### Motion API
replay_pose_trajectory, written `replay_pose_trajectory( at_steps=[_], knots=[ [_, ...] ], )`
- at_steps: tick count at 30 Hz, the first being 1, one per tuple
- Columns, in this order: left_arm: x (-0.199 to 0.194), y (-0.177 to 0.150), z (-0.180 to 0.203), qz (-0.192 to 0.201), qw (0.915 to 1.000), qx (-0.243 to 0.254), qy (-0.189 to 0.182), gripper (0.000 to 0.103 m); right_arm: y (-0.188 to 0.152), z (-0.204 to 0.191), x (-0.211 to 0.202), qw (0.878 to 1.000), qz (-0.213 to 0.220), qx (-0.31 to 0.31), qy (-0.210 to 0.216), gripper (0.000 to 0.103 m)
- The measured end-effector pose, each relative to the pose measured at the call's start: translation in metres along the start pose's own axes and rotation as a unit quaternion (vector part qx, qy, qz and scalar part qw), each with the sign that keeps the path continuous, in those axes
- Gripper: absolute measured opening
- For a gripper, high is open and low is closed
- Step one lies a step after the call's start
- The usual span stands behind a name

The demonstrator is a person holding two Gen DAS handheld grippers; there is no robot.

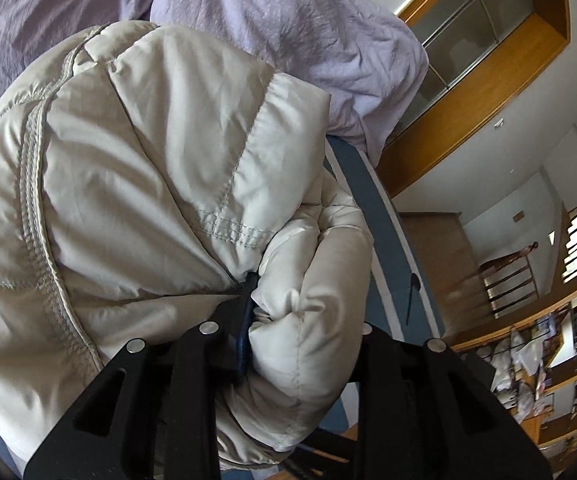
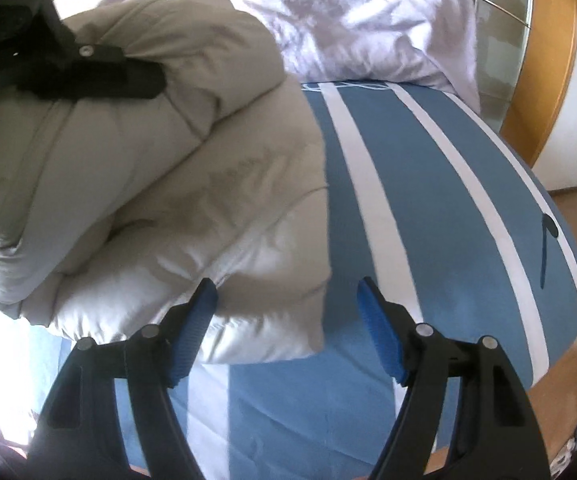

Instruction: Fold large clothes

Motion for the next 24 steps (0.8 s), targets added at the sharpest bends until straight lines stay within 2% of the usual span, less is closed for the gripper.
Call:
replay_pose_trajectory(
  at_steps=[3, 5, 6, 7, 12, 19, 24],
  knots=[
    [0.000, 0.001, 0.004, 0.000, 0.9999, 0.009, 0.005, 0.036, -0.001, 0.004, -0.003, 1.000, 0.002, 0.004, -0.005, 0.073],
    [-0.002, 0.001, 0.010, 0.000, 0.9998, 0.017, 0.003, 0.050, -0.001, 0.006, -0.005, 1.000, 0.004, 0.006, -0.009, 0.073],
    [-0.004, 0.000, 0.014, 0.001, 0.9997, 0.022, -0.003, 0.066, -0.001, 0.006, -0.006, 1.000, 0.004, 0.007, -0.011, 0.073],
    [-0.007, -0.002, 0.019, 0.003, 0.9995, 0.029, -0.008, 0.076, 0.002, 0.009, -0.004, 1.000, 0.004, 0.009, -0.012, 0.073],
    [-0.023, -0.007, 0.036, 0.021, 0.9974, 0.069, 0.006, 0.080, -0.005, 0.008, -0.017, 0.999, 0.009, 0.020, -0.026, 0.073],
    [-0.061, 0.000, 0.020, 0.059, 0.9965, 0.056, 0.016, 0.080, -0.009, 0.020, -0.026, 0.998, 0.012, 0.038, -0.040, 0.073],
    [-0.085, 0.009, -0.007, 0.092, 0.9939, 0.041, 0.046, 0.080, -0.011, 0.025, -0.027, 0.998, 0.010, 0.049, -0.042, 0.073]
  ],
)
Point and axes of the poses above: each gripper's, at about its wrist camera, not at the fingertips, and x roughly the way its jaws point, z to its right, y to its top, the point moved 5 cm from there along x, roughly the way its jaws point, and after that the axes turned 4 degrees about -x, right-handed, at the moved point
